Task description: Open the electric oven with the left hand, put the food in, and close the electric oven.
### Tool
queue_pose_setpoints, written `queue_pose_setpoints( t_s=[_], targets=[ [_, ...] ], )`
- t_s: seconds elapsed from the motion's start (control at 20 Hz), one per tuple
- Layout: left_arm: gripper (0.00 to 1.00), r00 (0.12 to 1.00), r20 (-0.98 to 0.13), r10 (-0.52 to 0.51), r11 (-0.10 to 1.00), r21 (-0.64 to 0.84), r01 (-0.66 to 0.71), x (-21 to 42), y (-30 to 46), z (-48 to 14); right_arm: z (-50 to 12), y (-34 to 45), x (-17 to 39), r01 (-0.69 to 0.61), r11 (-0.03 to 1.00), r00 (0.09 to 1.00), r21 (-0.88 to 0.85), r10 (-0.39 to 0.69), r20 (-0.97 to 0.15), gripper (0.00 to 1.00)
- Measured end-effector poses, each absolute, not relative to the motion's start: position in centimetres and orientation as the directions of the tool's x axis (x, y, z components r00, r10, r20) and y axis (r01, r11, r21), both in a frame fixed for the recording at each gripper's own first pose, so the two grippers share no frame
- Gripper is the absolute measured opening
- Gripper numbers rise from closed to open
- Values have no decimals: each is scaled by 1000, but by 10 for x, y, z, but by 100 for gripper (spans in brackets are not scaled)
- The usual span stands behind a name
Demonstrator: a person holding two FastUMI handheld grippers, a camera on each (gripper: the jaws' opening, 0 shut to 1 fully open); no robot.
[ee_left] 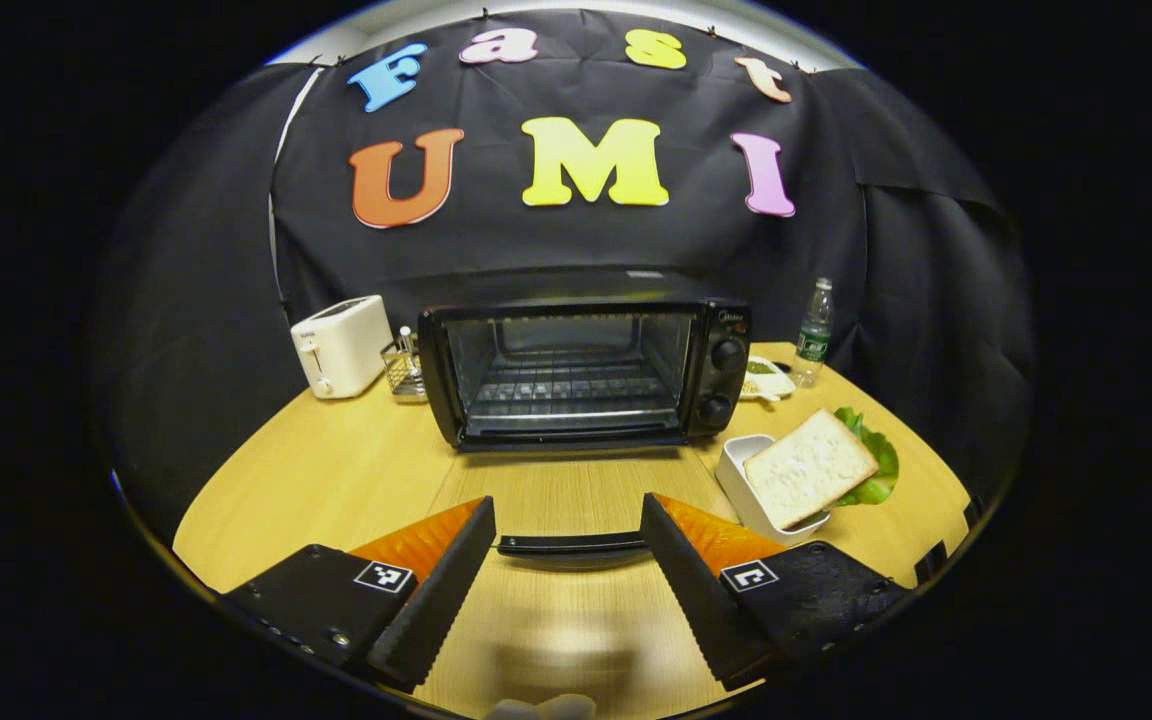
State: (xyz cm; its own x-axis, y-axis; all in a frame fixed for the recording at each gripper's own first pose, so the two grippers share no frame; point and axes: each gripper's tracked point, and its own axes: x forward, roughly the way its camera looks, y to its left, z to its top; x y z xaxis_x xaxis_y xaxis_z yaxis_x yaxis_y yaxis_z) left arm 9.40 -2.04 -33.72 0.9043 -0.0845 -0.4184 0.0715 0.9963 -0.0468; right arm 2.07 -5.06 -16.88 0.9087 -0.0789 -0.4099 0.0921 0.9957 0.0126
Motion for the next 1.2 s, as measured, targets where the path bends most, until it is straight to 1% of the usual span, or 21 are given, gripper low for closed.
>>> queue_pose_setpoints(
  t_s=[0.1,0.2,0.4,0.45,0.5,0.55,0.6,0.75,0.95,1.0,1.05,1.1,1.15,1.2],
  targets=[
    [96,924,-375,-77,997,-48,64,82,-7,-311,-190,-37,38,38,999,893,32,-19,-449,100],
    [96,938,-344,-49,998,-55,32,65,9,-286,-213,-24,53,-21,999,876,46,41,-481,100],
    [96,961,-273,30,997,-59,-48,40,37,-230,-262,3,85,-117,986,818,116,162,-552,100],
    [96,965,-257,49,996,-58,-66,34,42,-216,-275,9,93,-133,982,798,132,185,-574,96],
    [96,969,-239,63,995,-53,-78,30,44,-203,-289,16,103,-149,977,773,152,211,-599,100],
    [96,972,-221,80,995,-44,-92,25,47,-190,-300,24,111,-162,971,748,173,235,-620,100],
    [96,974,-204,97,994,-25,-104,23,49,-177,-310,31,118,-173,966,728,192,257,-635,97],
    [95,978,-172,116,993,8,-116,14,50,-148,-330,52,138,-201,944,683,261,326,-654,97],
    [95,973,-173,151,988,9,-151,10,49,-130,-350,73,168,-232,918,625,322,394,-673,97],
    [96,972,-171,159,987,9,-159,11,48,-127,-353,74,172,-229,915,616,333,401,-678,85],
    [96,972,-168,164,986,8,-165,12,47,-124,-355,75,178,-225,910,611,348,410,-678,96],
    [96,972,-169,166,986,3,-168,14,45,-123,-357,77,181,-221,903,601,367,423,-679,84],
    [95,971,-168,169,985,-5,-173,15,44,-121,-360,78,185,-214,899,589,382,431,-683,82],
    [96,970,-170,173,984,-10,-177,15,44,-119,-362,79,188,-210,894,580,396,440,-686,91]
  ],
)
